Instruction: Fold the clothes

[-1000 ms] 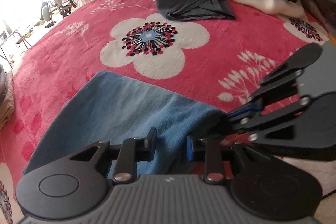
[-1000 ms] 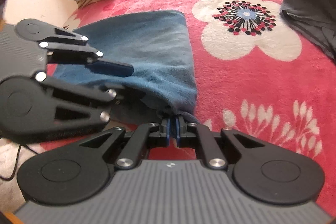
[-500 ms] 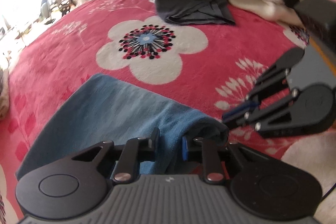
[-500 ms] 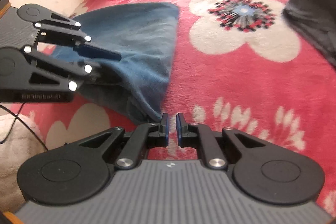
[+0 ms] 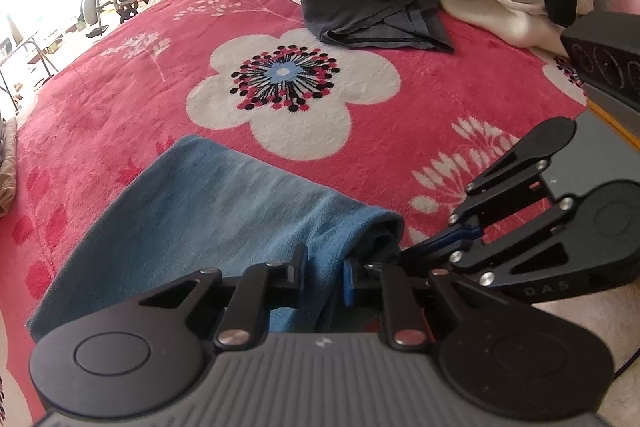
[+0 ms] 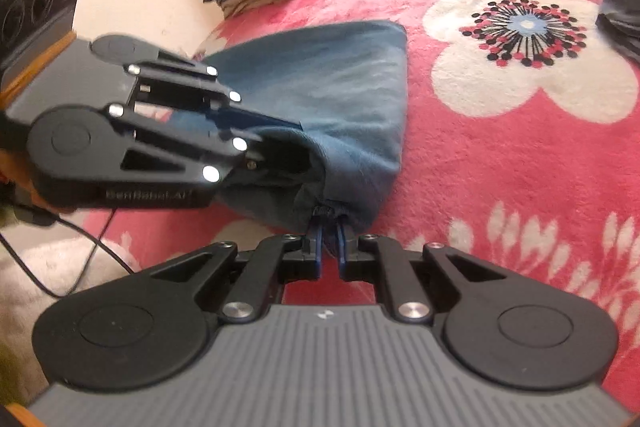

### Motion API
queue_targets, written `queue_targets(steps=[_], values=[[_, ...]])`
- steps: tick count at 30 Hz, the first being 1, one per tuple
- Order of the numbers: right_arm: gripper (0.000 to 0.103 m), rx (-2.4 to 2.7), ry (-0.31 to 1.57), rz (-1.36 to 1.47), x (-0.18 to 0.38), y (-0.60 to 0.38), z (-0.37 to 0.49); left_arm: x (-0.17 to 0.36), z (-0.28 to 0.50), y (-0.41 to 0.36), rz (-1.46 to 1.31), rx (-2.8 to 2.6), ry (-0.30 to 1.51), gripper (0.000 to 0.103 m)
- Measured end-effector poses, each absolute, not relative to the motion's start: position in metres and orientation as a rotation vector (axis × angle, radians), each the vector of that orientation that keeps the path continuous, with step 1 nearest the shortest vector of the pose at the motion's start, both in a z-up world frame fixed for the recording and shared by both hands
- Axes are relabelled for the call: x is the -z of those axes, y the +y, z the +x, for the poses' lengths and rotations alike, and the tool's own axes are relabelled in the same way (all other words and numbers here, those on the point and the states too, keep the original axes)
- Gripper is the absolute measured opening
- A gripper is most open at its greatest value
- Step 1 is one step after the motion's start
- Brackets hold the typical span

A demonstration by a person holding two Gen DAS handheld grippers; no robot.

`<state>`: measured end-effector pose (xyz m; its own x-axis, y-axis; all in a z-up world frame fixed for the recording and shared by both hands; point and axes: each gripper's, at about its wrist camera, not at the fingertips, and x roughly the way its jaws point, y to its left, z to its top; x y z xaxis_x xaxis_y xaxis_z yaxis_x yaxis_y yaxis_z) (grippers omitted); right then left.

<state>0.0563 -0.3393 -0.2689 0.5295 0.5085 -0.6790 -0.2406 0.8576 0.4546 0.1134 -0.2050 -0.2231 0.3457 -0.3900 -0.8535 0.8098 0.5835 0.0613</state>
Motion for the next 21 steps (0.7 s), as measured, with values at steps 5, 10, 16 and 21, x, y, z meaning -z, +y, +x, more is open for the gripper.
queue_targets(steps=[5,10,16,21], values=[[0.008,-0.471,0.871,0.344,0.267,-0.338,0.06,0.219,0.113,-0.198,0.498,0.842,0.906,0.014],[0.002,-0.412,0.827,0.324,0.27,-0.327,0.069,0.22,0.113,-0.193,0.48,0.862,0.913,0.011],[0.001,-0.241,0.845,0.503,0.274,-0.326,0.07,0.22,0.114,-0.188,0.454,0.874,0.913,0.01],[0.004,-0.045,0.873,1.181,0.308,-0.361,0.052,0.221,0.113,-0.185,0.433,0.872,0.915,0.01]])
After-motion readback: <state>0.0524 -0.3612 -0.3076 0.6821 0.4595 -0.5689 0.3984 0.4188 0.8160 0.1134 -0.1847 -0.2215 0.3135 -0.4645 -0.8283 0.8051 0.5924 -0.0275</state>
